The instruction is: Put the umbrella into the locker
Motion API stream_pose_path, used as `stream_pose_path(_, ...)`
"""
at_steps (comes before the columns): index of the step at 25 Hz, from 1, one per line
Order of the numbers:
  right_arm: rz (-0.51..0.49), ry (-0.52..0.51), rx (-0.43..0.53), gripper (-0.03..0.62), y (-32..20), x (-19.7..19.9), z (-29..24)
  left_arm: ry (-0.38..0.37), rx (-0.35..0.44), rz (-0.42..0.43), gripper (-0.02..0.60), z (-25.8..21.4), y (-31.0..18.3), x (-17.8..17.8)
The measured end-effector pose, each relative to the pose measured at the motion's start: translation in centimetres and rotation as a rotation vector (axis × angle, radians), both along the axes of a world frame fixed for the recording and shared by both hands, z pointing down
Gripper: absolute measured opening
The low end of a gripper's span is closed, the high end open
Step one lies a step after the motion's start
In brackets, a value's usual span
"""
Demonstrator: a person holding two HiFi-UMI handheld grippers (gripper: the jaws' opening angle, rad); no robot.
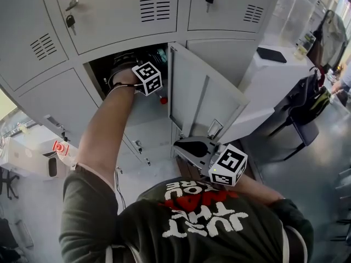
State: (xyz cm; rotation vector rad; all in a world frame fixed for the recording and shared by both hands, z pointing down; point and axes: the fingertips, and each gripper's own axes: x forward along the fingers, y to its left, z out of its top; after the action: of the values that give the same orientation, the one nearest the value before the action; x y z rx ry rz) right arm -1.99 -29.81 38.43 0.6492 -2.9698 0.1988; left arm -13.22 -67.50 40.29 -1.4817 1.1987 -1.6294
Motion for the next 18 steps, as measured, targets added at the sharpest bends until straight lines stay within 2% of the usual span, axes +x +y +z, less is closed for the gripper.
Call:
stream_pose_path(6,-0.004,-0.004,-0.009,0.032,-0.3,0.3,0.2,-0.021,0.060,0.033,0.281,-0.4,-0.6,-0.3)
stream_pose_path(12,-0.029,-0.003,-0.011,0.032,-0.1,0.0,0.1,0.038,0.049,0.035,0.287,-0.4,-0.2,-0.4)
stream_pose_path(14,-0.037,-0.002,-0.009,0.032,0.0,-0.2,0.1,0.074,0.038,0.035,0.301,-0.5,-0.1,-0.5)
stream_pose_path(18,-0.045,0.003,-0.008,0.032,0.0,-0.2,0.2,0.139,0.015,0.038,0.382,-1.1,0.3,-0.3)
